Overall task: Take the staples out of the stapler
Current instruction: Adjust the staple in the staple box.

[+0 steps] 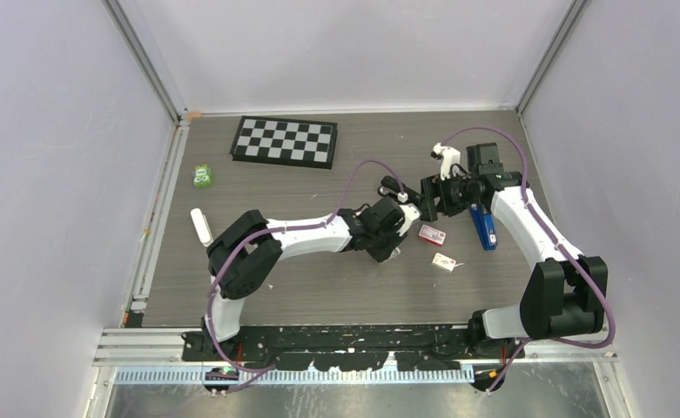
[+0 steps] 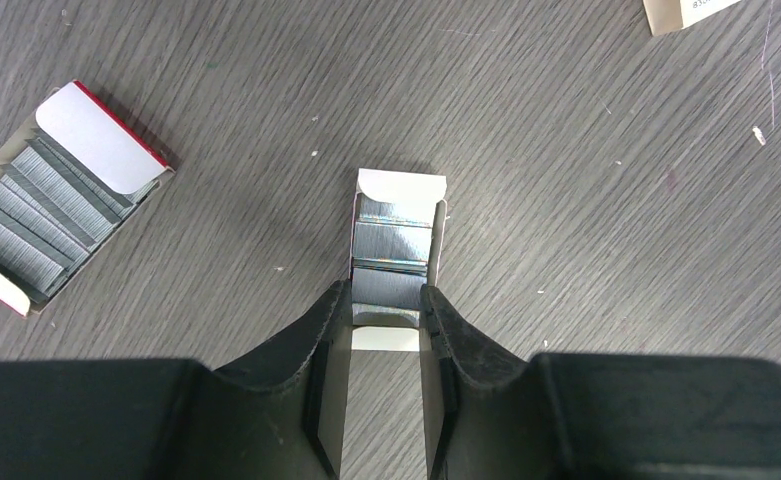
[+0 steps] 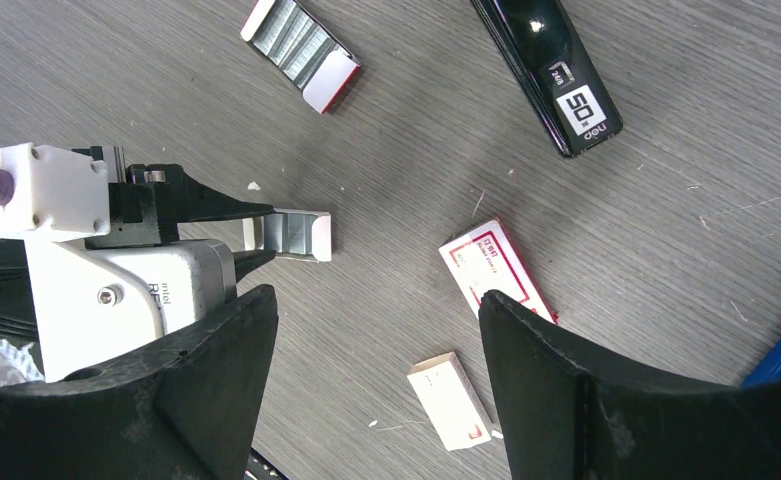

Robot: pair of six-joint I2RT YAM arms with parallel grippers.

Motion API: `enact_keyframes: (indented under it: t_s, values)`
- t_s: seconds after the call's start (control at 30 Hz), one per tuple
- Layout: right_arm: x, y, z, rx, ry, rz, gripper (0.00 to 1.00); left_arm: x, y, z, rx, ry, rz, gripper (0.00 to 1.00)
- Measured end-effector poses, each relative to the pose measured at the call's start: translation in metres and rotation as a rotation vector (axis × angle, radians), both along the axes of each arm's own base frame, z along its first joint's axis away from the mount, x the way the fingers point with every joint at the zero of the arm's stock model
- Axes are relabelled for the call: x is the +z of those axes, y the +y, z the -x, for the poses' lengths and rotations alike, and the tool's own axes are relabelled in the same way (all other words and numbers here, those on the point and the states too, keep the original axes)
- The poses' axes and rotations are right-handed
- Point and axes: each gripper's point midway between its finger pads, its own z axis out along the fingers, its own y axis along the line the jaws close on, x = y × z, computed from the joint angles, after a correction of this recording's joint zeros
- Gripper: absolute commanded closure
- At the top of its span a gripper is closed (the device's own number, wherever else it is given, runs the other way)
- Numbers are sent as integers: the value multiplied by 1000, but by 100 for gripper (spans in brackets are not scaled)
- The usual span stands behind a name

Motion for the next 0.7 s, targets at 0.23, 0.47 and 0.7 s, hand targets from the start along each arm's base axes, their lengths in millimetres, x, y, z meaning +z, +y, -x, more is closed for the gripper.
enact_keyframes:
  t_s: [0.23, 0.47, 0.7]
  values:
    - [1, 2, 1, 8, 2, -13, 21, 2, 1, 1, 2, -3, 6, 76]
    - [3, 6, 2, 19, 3, -32, 21, 6, 2, 2, 1, -8, 18, 76]
    - [4, 7, 2, 24, 2, -39, 21, 6, 0, 2, 8, -12, 38, 76]
